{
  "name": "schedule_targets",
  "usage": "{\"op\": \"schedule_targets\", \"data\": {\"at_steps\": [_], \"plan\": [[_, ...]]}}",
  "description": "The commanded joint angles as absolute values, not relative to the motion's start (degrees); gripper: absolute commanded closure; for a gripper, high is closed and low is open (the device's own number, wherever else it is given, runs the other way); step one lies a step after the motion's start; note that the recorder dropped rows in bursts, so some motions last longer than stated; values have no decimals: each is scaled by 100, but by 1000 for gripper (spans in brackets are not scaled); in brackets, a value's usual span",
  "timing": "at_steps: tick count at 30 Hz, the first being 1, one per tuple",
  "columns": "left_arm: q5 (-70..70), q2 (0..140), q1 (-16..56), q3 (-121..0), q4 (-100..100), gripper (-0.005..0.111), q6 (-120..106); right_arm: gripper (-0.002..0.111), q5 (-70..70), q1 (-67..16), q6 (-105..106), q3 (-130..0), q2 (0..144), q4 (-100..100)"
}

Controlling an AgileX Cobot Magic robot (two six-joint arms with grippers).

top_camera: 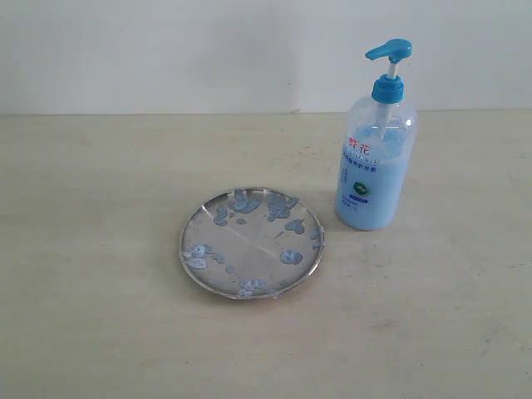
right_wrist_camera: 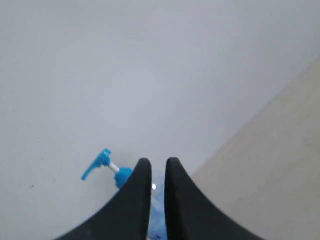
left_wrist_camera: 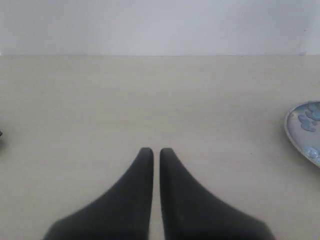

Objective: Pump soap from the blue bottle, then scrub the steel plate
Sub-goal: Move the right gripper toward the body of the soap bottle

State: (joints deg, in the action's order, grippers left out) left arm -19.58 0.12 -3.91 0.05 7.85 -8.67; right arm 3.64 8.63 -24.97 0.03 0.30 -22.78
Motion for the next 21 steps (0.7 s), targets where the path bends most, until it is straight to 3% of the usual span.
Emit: {"op": "schedule_targets", "data": {"at_steps": [1, 8, 10, 13, 15, 19, 21], "plan": [[-1928, 0, -407, 0, 783, 102, -905, 109, 971, 904, -2032, 0, 0, -2341], [-1928, 0, -407, 0, 783, 102, -905, 109, 2554, 904, -2079, 0, 0, -2372], [-1928, 0, -407, 0, 783, 102, -905, 109, 2370, 904, -1682, 0, 0, -2275], [-1928, 0, -169, 0, 783, 102, -905, 109, 458, 650, -1894, -425, 762, 316], [-1928, 0, 132, 0, 783, 102, -905, 107, 966, 287, -2106, -484, 2028, 1206], [-1928, 0, 669, 0, 783, 102, -905, 90, 2386, -674, -1759, -484, 5014, 1976], [-1928, 0, 743, 0, 783, 102, -905, 64, 3522, -903, -634, -484, 6176, 2037]]}}
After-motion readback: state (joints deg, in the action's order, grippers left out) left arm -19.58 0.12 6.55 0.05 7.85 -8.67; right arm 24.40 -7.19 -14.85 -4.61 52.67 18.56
